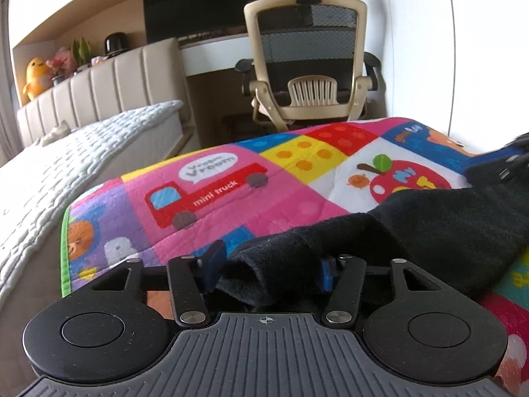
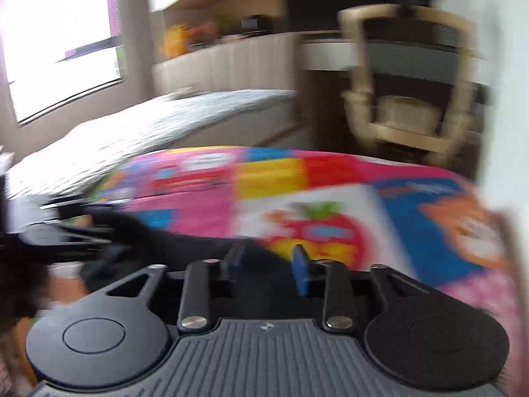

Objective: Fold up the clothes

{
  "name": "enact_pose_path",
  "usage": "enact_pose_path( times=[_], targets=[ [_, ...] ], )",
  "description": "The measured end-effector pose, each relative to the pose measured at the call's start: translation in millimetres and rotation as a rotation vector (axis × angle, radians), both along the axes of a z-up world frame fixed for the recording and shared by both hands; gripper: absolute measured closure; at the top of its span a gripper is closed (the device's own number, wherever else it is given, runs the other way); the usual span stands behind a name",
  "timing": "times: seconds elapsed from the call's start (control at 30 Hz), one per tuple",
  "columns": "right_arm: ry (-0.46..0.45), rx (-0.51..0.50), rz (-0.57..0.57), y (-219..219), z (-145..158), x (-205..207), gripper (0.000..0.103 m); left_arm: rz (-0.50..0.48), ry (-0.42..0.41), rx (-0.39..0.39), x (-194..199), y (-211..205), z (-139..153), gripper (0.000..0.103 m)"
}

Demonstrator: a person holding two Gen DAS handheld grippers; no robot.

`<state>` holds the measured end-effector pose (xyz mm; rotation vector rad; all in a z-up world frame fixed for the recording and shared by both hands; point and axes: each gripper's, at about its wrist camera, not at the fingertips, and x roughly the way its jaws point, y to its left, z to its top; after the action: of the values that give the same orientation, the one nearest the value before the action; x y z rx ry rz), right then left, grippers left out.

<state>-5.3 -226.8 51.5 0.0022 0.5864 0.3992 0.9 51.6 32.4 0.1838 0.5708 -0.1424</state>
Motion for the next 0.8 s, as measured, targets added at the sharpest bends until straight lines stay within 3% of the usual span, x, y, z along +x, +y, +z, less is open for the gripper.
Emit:
enact_pose_path(
  times=[0.13,0.27,0.37,0.53,0.63,0.7,0.8],
  targets=[
    [0.038,-0.007,-0.263,-70.6,-5.8,-6.9,0.059,0.008,-0.003,-0.018,-0.4,1.3,2.2,0.057],
    [0.071,0.049,-0.438,-121.0,-12.4,-26.0,0.053,0.038,-0.002,-0.093,0.7,9.5,1.9,0.058],
    [0.104,0.1,-0.466,-134.5,-21.6,-35.8,0.051,0.057,0.009,-0.128,3.0,13.0,0.8,0.06],
    [0.173,0.151,-0.43,-129.2,-42.0,-30.5,0.047,0.062,0.017,-0.103,4.7,7.3,0.9,0.062],
    [0.175,0.098,-0.352,-115.7,-46.6,-29.9,0.093,0.063,0.023,-0.089,3.4,5.6,1.3,0.063],
    [0.173,0.127,-0.325,-116.6,-40.7,-27.7,0.093,0.059,0.034,-0.101,3.2,7.4,1.9,0.064],
    [0.169,0.246,-0.313,-131.0,-25.0,-10.4,0.094,0.066,0.077,-0.218,12.3,21.3,6.9,0.066]
  ],
)
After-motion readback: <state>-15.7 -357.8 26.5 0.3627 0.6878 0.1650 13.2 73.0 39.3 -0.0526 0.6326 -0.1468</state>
